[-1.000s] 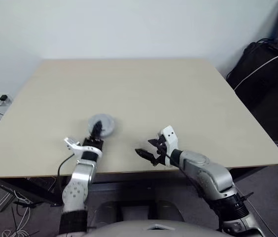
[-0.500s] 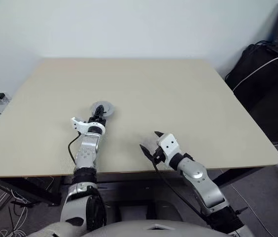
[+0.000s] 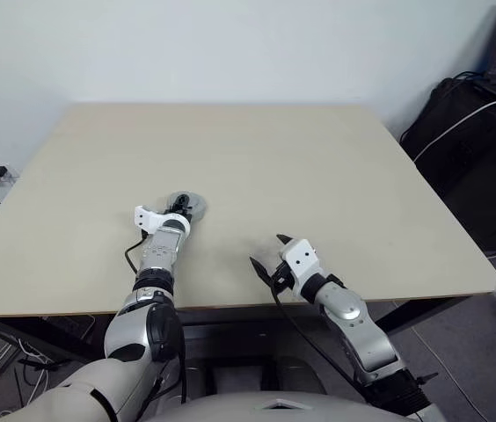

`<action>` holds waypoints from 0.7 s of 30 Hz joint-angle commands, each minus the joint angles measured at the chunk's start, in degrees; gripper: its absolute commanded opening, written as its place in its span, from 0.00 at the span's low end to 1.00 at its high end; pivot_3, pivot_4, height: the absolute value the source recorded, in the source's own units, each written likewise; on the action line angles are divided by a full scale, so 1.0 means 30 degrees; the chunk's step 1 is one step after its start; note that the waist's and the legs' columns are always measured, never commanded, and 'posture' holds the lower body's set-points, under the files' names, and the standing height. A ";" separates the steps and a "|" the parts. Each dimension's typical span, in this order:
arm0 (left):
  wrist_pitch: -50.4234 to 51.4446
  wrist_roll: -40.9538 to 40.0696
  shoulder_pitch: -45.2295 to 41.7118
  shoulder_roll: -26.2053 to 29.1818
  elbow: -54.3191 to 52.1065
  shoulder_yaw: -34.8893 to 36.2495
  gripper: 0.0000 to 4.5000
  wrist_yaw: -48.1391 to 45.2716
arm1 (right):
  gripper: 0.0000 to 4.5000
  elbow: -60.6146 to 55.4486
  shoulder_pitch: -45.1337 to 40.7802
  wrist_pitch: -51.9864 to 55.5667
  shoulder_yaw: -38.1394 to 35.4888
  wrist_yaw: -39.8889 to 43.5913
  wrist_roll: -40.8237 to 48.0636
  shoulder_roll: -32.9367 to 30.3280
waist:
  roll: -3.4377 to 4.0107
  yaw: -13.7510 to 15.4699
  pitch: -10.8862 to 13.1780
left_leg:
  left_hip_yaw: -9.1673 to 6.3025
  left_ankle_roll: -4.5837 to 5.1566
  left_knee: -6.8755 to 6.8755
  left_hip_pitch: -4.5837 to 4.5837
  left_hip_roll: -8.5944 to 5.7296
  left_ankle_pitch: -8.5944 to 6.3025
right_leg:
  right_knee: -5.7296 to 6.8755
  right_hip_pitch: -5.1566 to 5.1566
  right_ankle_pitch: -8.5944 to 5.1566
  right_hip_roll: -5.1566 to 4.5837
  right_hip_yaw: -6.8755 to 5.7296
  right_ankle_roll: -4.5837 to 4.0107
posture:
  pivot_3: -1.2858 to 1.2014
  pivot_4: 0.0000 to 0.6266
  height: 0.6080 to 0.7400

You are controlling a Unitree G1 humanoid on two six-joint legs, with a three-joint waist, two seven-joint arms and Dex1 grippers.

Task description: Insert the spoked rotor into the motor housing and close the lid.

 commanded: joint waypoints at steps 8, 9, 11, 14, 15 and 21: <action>0.5612 0.1843 0.5144 -0.0542 -0.7035 -0.1563 0.99 0.2827 | 1.00 -0.0522 0.0112 0.0967 -0.0388 0.0416 0.0317 0.0308 | 0.0032 -0.0408 -0.0221 | 0.0009 -0.0003 -0.0008 0.0086 0.0015 -0.0004 | 0.0027 0.0053 -0.0008 -0.0003 0.0037 -0.0013 | 0.52 0.00 1.00; 0.6544 0.1845 0.6141 -0.0575 -0.8227 -0.1840 0.99 0.3230 | 1.00 -0.0522 0.0140 0.1051 -0.0395 0.0496 0.0366 0.0340 | 0.0054 -0.0425 -0.0275 | 0.0017 -0.0008 -0.0016 0.0097 0.0019 -0.0007 | 0.0024 0.0055 -0.0009 0.0001 0.0054 -0.0015 | 0.52 0.00 1.00; 0.8315 0.1736 0.8096 -0.0627 -1.0584 -0.2348 0.99 0.3886 | 1.00 -0.0522 0.0194 0.1228 -0.0436 0.0617 0.0452 0.0412 | 0.0093 -0.0459 -0.0347 | 0.0042 -0.0021 -0.0028 0.0152 0.0024 -0.0021 | 0.0020 0.0086 -0.0021 0.0006 0.0078 -0.0020 | 0.52 0.00 1.00; 1.0151 0.1592 1.1074 -0.0772 -1.4155 -0.2953 0.99 0.4574 | 1.00 -0.0489 0.0198 0.1654 -0.0569 0.0837 0.0765 0.0602 | 0.0160 -0.0492 -0.0439 | 0.0059 -0.0016 -0.0055 0.0460 0.0056 -0.0208 | 0.0000 0.0279 -0.0136 0.0003 0.0072 -0.0131 | 0.52 0.00 1.00; 1.0412 0.1515 1.1830 -0.0905 -1.5134 -0.3039 0.99 0.4722 | 1.00 -0.0523 0.0214 0.1795 -0.0636 0.0897 0.0856 0.0672 | 0.0176 -0.0486 -0.0463 | 0.0077 -0.0010 -0.0071 0.0555 0.0068 -0.0241 | -0.0002 0.0339 -0.0151 -0.0030 0.0074 -0.0148 | 0.52 0.00 1.00; 0.6964 0.7162 1.6482 0.0789 -2.0797 -0.8397 0.99 0.1838 | 1.00 -0.0359 0.0288 0.1937 -0.1494 0.0778 0.1772 0.1394 | 0.0279 -0.0460 -0.0517 | 0.0099 -0.0037 -0.0154 0.0692 0.0076 -0.0255 | 0.0009 0.0394 -0.0177 -0.0109 0.0103 -0.0185 | 0.52 0.00 1.00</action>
